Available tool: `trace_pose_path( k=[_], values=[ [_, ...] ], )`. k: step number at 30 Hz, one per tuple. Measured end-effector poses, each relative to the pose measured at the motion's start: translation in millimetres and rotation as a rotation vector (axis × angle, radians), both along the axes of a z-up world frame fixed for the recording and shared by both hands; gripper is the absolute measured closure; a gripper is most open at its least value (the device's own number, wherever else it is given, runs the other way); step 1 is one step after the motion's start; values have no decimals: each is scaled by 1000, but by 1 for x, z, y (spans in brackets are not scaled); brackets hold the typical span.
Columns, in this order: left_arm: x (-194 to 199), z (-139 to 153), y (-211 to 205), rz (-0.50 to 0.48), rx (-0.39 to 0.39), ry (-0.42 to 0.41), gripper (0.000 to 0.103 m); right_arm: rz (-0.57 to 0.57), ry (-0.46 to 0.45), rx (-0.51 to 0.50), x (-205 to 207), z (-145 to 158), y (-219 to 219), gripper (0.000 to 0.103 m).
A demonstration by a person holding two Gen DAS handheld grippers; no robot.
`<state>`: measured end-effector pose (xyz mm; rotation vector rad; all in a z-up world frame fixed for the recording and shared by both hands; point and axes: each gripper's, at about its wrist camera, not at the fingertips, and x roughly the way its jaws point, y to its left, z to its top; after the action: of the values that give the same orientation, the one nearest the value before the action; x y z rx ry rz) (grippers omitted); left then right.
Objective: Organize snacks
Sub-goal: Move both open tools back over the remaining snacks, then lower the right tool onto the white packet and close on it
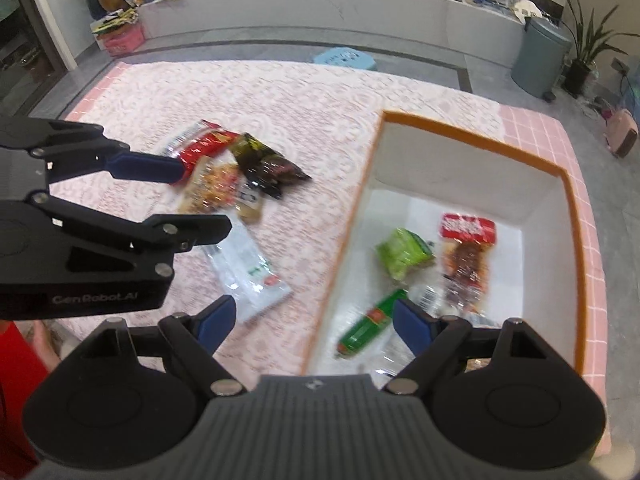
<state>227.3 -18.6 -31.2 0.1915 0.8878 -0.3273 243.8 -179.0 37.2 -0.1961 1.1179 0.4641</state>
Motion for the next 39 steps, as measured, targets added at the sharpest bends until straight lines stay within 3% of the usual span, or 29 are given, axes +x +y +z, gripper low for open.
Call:
trace_pose_path(
  k=[9, 22, 30, 36, 39],
  values=[
    [4, -14, 52, 72, 13, 31, 35, 37, 14, -6, 2, -17, 48, 20],
    [15, -56, 101, 82, -15, 103, 35, 127, 18, -97, 19, -58, 104, 22],
    [19, -81, 123, 42, -62, 86, 35, 111, 50, -108, 42, -87, 111, 23],
    [21, -88, 132, -19, -14, 15, 35, 122, 86, -113, 51, -108, 116, 22],
    [25, -91, 140, -25, -35, 15, 35, 134, 107, -121, 54, -118, 118, 20]
  ],
)
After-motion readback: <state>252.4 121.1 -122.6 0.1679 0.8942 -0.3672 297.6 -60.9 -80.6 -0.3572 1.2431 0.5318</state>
